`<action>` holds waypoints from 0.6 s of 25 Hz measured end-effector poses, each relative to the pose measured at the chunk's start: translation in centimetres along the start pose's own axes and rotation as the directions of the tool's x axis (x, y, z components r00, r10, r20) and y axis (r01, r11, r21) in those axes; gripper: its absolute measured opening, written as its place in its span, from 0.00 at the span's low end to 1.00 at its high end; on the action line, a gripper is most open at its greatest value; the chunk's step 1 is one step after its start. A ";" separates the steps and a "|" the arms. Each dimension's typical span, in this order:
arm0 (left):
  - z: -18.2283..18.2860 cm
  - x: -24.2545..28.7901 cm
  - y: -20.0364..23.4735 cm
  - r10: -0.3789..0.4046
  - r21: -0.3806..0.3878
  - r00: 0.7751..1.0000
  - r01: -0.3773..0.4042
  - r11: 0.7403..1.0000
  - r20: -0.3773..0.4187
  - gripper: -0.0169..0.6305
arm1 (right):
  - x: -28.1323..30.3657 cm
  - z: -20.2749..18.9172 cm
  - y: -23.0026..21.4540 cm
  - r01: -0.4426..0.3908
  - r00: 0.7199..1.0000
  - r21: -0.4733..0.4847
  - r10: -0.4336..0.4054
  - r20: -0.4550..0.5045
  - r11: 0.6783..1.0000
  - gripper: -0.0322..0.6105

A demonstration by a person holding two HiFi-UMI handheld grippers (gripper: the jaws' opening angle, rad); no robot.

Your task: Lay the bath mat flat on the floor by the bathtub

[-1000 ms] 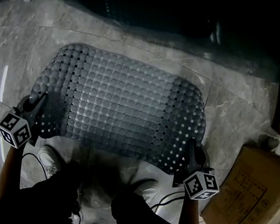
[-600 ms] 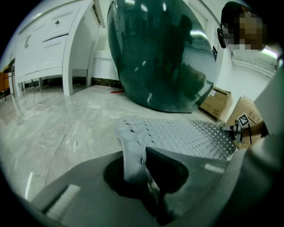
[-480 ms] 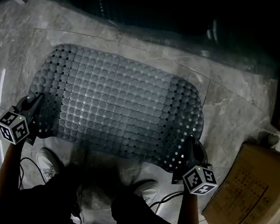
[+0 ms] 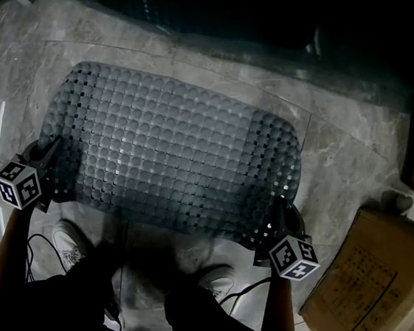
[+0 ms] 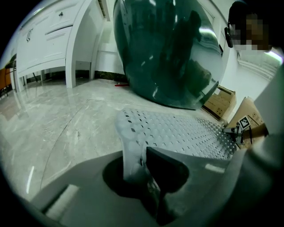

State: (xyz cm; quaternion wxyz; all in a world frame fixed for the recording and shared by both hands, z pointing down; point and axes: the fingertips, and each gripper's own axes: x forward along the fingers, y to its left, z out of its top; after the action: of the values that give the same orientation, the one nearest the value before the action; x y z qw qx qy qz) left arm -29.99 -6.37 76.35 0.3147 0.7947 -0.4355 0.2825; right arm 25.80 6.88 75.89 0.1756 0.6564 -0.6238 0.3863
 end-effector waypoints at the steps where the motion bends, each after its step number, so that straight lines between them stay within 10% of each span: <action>1: -0.1 0.1 0.0 0.001 -0.001 1.000 -0.001 1.000 -0.004 0.09 | 0.1 -0.1 -0.1 0.003 1.000 -0.001 -0.003 -0.003 1.000 0.20; 15: 0.3 0.2 0.6 0.062 0.017 0.998 -0.062 0.998 -0.005 0.17 | 0.4 -0.6 -1.7 0.059 0.998 0.044 -0.060 0.015 0.997 0.31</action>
State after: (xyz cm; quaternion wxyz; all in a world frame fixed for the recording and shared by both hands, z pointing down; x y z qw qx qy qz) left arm -30.35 -6.99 76.46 0.3002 0.7827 -0.4564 0.2981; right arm 27.26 7.35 77.00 0.1677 0.6814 -0.5969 0.3889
